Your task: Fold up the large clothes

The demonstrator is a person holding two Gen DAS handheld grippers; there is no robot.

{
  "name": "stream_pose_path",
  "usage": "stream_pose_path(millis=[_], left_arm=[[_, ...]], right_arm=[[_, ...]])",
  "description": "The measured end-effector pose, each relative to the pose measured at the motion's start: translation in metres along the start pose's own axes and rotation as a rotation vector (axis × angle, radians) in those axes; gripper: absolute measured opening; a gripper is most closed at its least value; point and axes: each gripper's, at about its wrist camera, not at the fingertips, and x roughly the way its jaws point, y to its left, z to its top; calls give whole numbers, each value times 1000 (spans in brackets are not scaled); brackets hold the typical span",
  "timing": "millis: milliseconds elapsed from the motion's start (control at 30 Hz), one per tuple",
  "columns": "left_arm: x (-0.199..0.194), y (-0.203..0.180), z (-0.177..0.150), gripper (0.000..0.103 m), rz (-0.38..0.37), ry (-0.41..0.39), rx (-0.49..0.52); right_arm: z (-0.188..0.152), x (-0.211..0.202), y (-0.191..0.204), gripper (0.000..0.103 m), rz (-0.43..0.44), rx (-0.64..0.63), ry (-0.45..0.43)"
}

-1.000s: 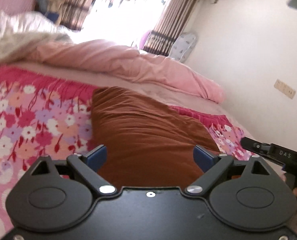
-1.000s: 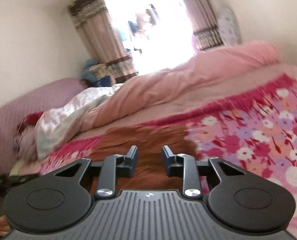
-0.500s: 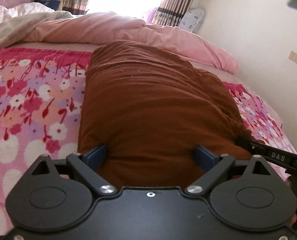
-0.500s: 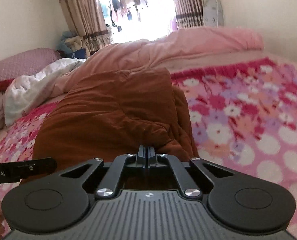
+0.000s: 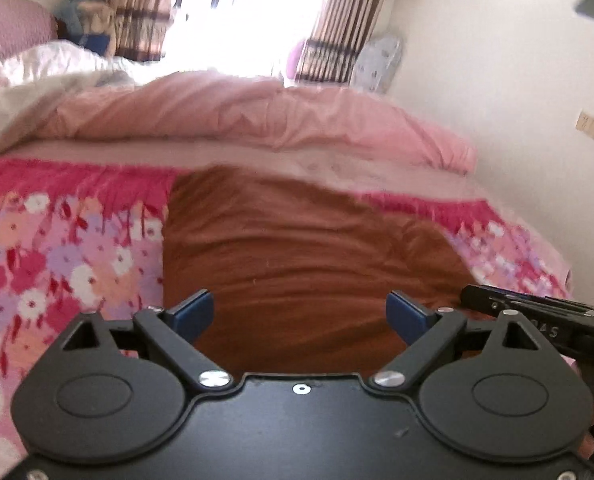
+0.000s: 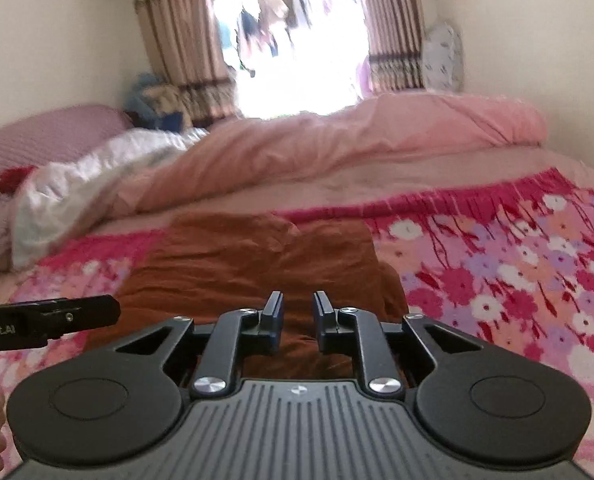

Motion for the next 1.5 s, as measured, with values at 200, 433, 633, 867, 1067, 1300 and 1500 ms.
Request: stream_pose_path(millis=[200,433,633,867,1067,1300,1500], left_arm=[[26,3,-18,93,7,25,25],[10,4,-12,93,-1,22,-12],[-42,-7,-27,94,59,-43,-14],[-71,-22,-70,93,76,-85,-17],[-38,-22,-88,95,74,-25,2],[-29,-13,-95,99,66,-25,-13],[-27,-12,-96,99,71,-27,-9]], right_arm=[[-21,37,-10,18,-31,21,94],[-20,25,-5,18,-31,21,78],[-15,-20,-1,20,-16,-6,11],[-40,-68,1,21,25,-33,-34],[-58,-47,-8,20,-11,-19,0],[-73,-30,-8,19,-19,-23,29],[-77,-30,-1,19,-39,-53,21]])
